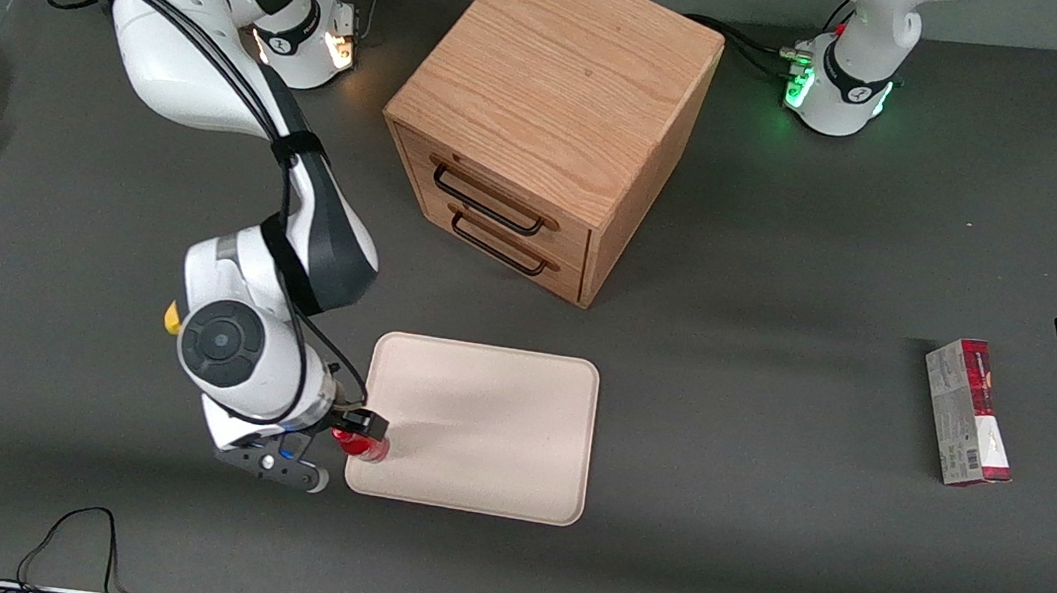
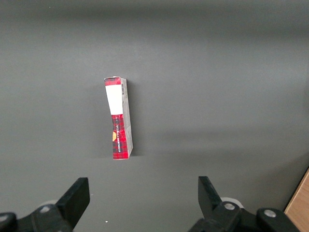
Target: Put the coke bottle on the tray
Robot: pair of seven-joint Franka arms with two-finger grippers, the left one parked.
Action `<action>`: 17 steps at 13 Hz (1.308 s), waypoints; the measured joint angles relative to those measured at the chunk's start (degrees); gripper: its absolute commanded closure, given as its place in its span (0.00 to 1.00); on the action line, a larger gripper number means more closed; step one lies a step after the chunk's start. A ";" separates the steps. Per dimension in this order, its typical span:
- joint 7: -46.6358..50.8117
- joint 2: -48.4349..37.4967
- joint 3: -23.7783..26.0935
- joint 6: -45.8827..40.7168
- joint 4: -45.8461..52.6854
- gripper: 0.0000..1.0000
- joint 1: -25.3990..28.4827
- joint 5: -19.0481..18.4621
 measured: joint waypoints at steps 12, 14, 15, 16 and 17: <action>-30.78 -50.41 -9.02 -10.23 -46.50 0.00 -14.51 7.84; -32.74 -58.30 -10.01 -12.14 -51.20 0.00 -14.50 7.61; -32.92 -61.07 -10.03 -12.81 -52.37 0.00 -14.50 7.44; -32.93 -62.73 -10.10 -12.94 -53.04 0.00 -14.51 7.40; -32.95 -63.31 -10.47 -12.94 -53.22 0.00 -14.54 7.40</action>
